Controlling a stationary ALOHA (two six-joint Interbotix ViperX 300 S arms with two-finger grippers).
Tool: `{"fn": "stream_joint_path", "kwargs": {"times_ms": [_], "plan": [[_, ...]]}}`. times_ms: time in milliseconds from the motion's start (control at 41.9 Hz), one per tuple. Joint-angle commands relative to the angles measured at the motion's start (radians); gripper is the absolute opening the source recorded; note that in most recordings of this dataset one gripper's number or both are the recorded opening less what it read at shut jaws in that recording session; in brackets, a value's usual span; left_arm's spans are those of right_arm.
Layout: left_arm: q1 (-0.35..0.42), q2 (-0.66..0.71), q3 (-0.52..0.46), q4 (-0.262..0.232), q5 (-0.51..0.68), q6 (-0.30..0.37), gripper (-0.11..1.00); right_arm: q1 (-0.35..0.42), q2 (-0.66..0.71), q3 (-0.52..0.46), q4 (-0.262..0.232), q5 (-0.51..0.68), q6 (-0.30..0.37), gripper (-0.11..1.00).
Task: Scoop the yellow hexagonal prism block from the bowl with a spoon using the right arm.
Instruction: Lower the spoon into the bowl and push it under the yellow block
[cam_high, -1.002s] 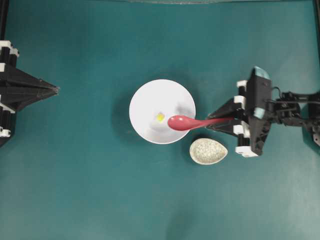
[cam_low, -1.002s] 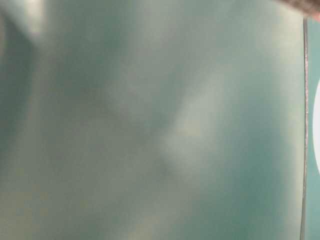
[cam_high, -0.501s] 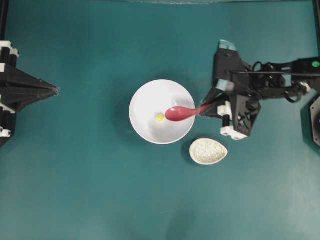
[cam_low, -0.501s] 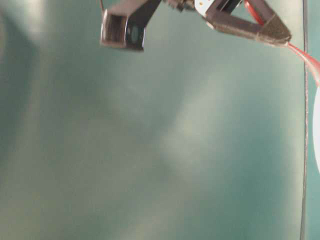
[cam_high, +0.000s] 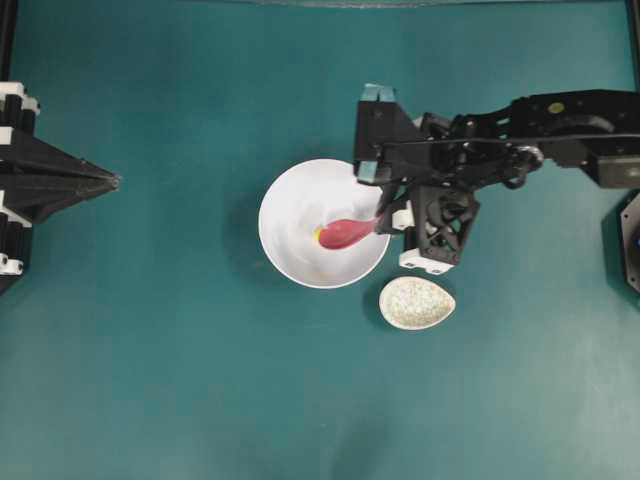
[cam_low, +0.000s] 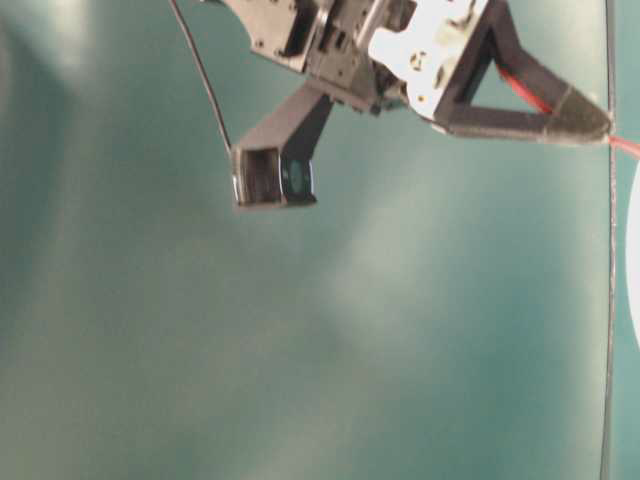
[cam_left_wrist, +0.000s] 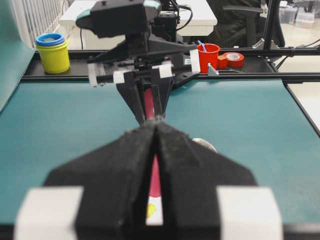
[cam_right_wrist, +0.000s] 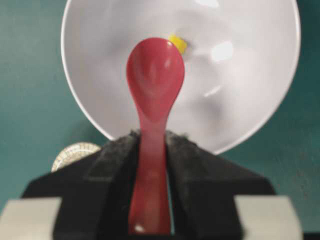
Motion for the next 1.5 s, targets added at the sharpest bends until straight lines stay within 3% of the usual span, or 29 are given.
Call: {"fn": "stream_joint_path", "kwargs": {"times_ms": [0,525,907,1479], "plan": [[0.000,0.009,-0.025,0.002,-0.006,-0.002,0.00,-0.003,-0.006,-0.029,-0.002,0.017,0.003,0.22],[0.002,0.009,-0.023,0.002,-0.005,-0.002,0.00,-0.003,0.034,-0.020,-0.009,0.023,0.034,0.22],[0.002,0.009,-0.023,0.002,0.008,-0.002,0.00,-0.003,0.058,-0.021,-0.015,-0.052,0.025,0.21],[0.000,0.009,-0.023,0.002,0.008,-0.002,0.00,-0.006,0.087,-0.038,-0.080,-0.166,0.021,0.21]]}}
